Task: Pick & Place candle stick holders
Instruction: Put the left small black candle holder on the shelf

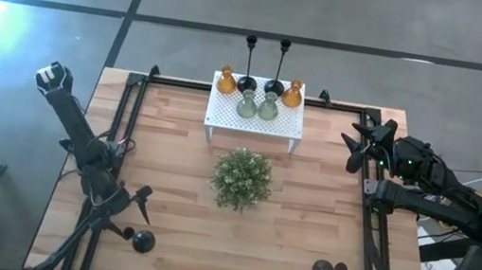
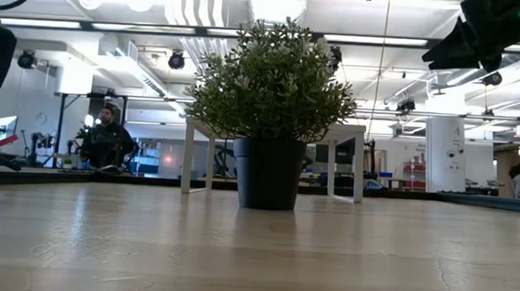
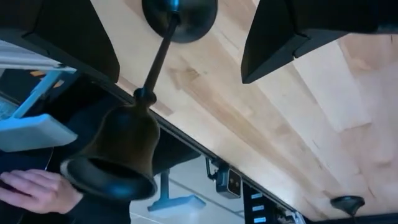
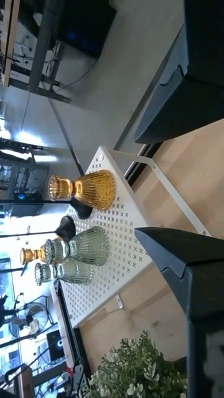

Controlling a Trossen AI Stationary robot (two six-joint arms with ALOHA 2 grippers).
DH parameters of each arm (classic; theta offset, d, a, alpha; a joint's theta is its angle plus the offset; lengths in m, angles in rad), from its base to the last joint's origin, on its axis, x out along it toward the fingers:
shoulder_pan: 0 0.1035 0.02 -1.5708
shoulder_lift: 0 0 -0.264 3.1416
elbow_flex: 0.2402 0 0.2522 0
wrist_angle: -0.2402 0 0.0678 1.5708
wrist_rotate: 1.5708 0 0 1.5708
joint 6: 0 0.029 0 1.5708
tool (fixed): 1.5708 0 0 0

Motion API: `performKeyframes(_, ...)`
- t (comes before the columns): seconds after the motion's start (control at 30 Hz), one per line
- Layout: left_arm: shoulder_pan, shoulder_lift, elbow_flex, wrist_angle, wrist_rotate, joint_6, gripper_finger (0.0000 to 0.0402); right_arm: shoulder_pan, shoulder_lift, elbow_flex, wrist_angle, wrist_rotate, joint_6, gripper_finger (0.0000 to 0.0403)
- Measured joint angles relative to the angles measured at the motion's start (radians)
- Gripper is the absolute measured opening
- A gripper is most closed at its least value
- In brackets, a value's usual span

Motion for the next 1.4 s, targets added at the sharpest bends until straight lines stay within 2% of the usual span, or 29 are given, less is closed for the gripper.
performKeyframes(0.3,0.000,0.079,0.000,0.159,0.005,-0.046,0.0341,0.000,0.000,0.000,0.000,0.000,0.000,0.0224)
performKeyframes(0.77,0.000,0.174,0.000,0.194,0.005,-0.047,0.0332,0.000,0.000,0.000,0.000,0.000,0.000,0.0224)
performKeyframes(1.4,0.001,0.182,0.000,0.198,0.050,-0.070,0.0193,0.000,0.000,0.000,0.000,0.000,0.000,0.0224)
